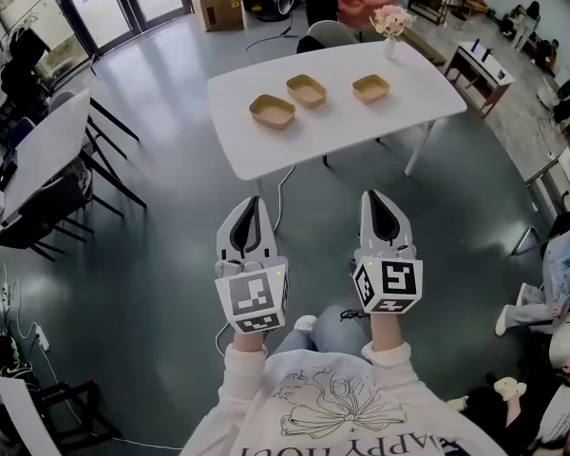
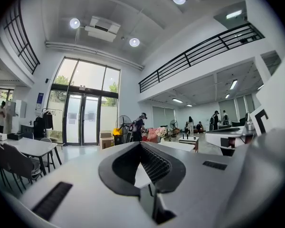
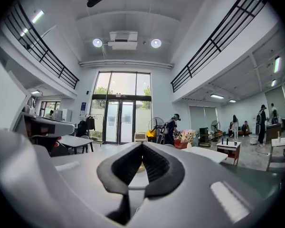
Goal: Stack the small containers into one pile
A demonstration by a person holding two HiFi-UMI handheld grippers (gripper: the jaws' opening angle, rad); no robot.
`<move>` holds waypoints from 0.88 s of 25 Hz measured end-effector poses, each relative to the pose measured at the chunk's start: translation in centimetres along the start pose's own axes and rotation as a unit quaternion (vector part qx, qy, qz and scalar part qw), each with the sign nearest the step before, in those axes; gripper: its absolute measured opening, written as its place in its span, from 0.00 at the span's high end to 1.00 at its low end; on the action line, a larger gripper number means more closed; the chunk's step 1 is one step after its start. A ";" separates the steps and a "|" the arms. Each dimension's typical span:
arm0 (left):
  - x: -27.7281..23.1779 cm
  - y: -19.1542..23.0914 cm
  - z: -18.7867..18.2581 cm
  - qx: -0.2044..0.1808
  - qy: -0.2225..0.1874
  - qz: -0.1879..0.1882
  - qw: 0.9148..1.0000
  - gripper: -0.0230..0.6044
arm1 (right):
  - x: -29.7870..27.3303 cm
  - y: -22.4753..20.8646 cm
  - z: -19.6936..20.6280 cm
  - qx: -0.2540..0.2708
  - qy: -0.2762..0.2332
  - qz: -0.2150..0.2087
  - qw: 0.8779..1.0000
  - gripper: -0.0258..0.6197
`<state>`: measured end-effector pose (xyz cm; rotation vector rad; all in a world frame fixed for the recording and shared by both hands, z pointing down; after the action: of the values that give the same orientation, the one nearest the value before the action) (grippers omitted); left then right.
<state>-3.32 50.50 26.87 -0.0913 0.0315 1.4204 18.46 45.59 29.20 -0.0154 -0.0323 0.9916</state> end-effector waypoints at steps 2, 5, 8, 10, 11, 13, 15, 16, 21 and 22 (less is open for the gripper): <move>-1.4 0.4 0.3 0.004 0.004 -0.003 1.000 0.95 | -1.4 -0.2 0.3 -0.001 0.006 -0.004 1.000 0.94; -3.4 0.5 0.7 0.009 0.014 -0.009 1.000 0.95 | -3.6 -1.0 0.7 0.001 0.014 -0.011 1.000 0.94; -6.1 0.3 0.7 0.011 0.014 -0.014 1.000 0.95 | -6.4 -2.5 0.9 -0.001 0.017 -0.017 1.000 0.94; -8.3 0.3 0.7 0.011 0.014 -0.022 1.000 0.95 | -8.7 -3.7 1.2 -0.004 0.018 -0.024 1.000 0.94; -9.4 0.4 0.8 0.011 0.015 -0.027 0.999 0.95 | -10.0 -4.3 1.4 -0.004 0.018 -0.029 0.999 0.94; -11.8 0.6 0.8 0.010 0.017 -0.038 0.999 0.95 | -12.6 -5.4 1.5 -0.004 0.019 -0.040 0.999 0.94; -14.3 0.7 0.7 0.009 0.023 -0.052 0.998 0.95 | -15.6 -6.7 1.4 -0.003 0.020 -0.055 0.998 0.94; -15.7 0.8 0.7 0.009 0.026 -0.060 0.998 0.95 | -17.2 -7.4 1.3 -0.002 0.020 -0.064 0.998 0.94; -22.0 0.7 -0.4 0.014 0.026 -0.090 0.995 0.95 | -24.6 -10.1 0.8 0.001 0.025 -0.109 0.994 0.94; -23.0 0.7 -0.5 0.014 0.027 -0.097 0.995 0.95 | -26.0 -10.5 0.7 0.000 0.025 -0.118 0.993 0.94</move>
<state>-7.43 27.86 28.15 -0.1066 0.0861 1.2236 13.05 18.09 29.64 -0.0350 0.0126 0.7535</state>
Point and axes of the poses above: the fingertips, and each gripper's own axes: x backward along the fingers, y to its left, z out of its underside, the point moved 7 cm from there along x, backward along the fingers, and after that the axes turned 9 degrees about -z, right-handed, at the moved point
